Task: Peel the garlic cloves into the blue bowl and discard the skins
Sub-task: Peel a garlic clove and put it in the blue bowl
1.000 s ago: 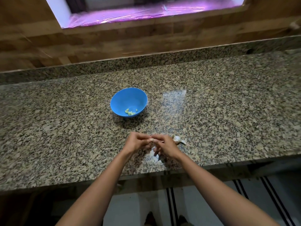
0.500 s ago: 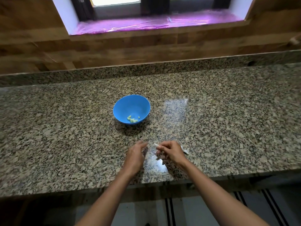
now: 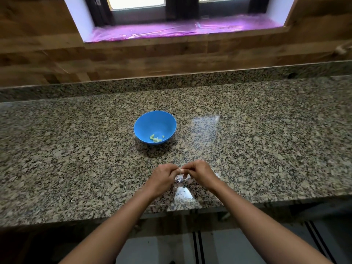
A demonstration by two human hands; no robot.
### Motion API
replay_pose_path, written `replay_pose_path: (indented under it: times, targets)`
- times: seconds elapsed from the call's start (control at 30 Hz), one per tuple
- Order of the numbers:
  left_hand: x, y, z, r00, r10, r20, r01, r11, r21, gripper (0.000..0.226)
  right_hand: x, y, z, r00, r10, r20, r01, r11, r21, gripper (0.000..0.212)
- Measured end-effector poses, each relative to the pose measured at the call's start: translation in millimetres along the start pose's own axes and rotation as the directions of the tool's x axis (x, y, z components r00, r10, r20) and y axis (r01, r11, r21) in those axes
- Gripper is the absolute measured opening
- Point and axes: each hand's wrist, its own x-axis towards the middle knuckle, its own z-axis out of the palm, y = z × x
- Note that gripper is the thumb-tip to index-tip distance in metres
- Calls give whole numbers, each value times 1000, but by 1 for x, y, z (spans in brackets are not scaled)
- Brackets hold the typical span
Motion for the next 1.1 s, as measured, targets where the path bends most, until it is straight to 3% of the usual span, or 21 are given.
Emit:
replay_pose_path:
  times: [0.07, 0.1, 0.17, 0.2, 0.23, 0.3, 0.33, 0.4, 0.5, 0.53, 0.6, 0.63, 0.67, 0.73, 0.87, 0.93, 1.0, 1.1]
  targets:
    - [2, 6, -5, 985, -145, 98, 165, 955, -248, 26, 0, 2, 2, 970, -234, -62, 203, 926, -319, 14]
    - [2, 5, -8, 964, -205, 169, 256, 886, -387, 27, 2, 5, 3, 922, -382, -72, 299, 817, -493, 8]
    - [2, 2, -10, 893, -287, 347, 449, 625, -639, 25, 8, 10, 4, 820, -571, -40, 397, 619, -678, 7]
    - [2, 1, -10, 873, -300, 384, 487, 550, -678, 23, 9, 8, 4, 816, -577, -41, 393, 604, -693, 7]
    - [3, -1, -9, 879, -312, 360, 476, 570, -670, 20, 11, 6, 5, 853, -514, -84, 347, 681, -645, 12]
    - [7, -3, -4, 947, -294, 129, 320, 822, -472, 16, 12, -2, 9, 976, -161, -143, 96, 920, -380, 27]
    - [7, -4, -1, 970, -241, -9, 224, 913, -341, 14, 12, -6, 10, 994, 23, -108, -41, 984, -172, 29]
    - [5, -1, 2, 969, -188, -158, 143, 955, -259, 16, 7, -11, 9, 973, 228, -26, -214, 944, 253, 28]
    - [6, -3, 9, 946, -247, -210, 162, 921, -356, 13, -3, -20, 7, 954, 294, 60, -279, 798, 534, 20]
    - [8, -1, 10, 933, -323, -159, 212, 849, -484, 12, -5, -22, 8, 955, 293, 45, -265, 776, 572, 21]
    - [10, 3, 10, 902, -429, 38, 315, 597, -738, 15, -7, -22, 10, 958, 288, -1, -230, 766, 600, 24]
    - [11, 3, 11, 890, -442, 114, 347, 493, -798, 16, -7, -21, 10, 957, 291, -11, -225, 764, 605, 23]
    - [10, 3, 11, 883, -446, 145, 364, 456, -812, 16, -7, -20, 10, 955, 296, -11, -229, 762, 606, 22]
    - [7, 3, 11, 893, -437, 108, 344, 508, -790, 15, -8, -18, 9, 953, 304, -4, -244, 772, 587, 16]
    - [8, 1, 9, 958, -286, -34, 211, 776, -594, 22, -8, -18, 5, 952, 307, -6, -256, 804, 536, 15]
    - [9, 1, 8, 962, -267, -51, 200, 821, -535, 21, -7, -17, 5, 950, 311, -5, -261, 808, 528, 17]
    - [10, 1, 7, 929, -361, -77, 227, 723, -652, 17, -6, -15, 7, 939, 344, -22, -282, 805, 522, 18]
    - [7, 6, 3, 882, -471, -23, 232, 475, -849, 10, -6, -8, 10, 915, 398, -63, -319, 813, 487, 17]
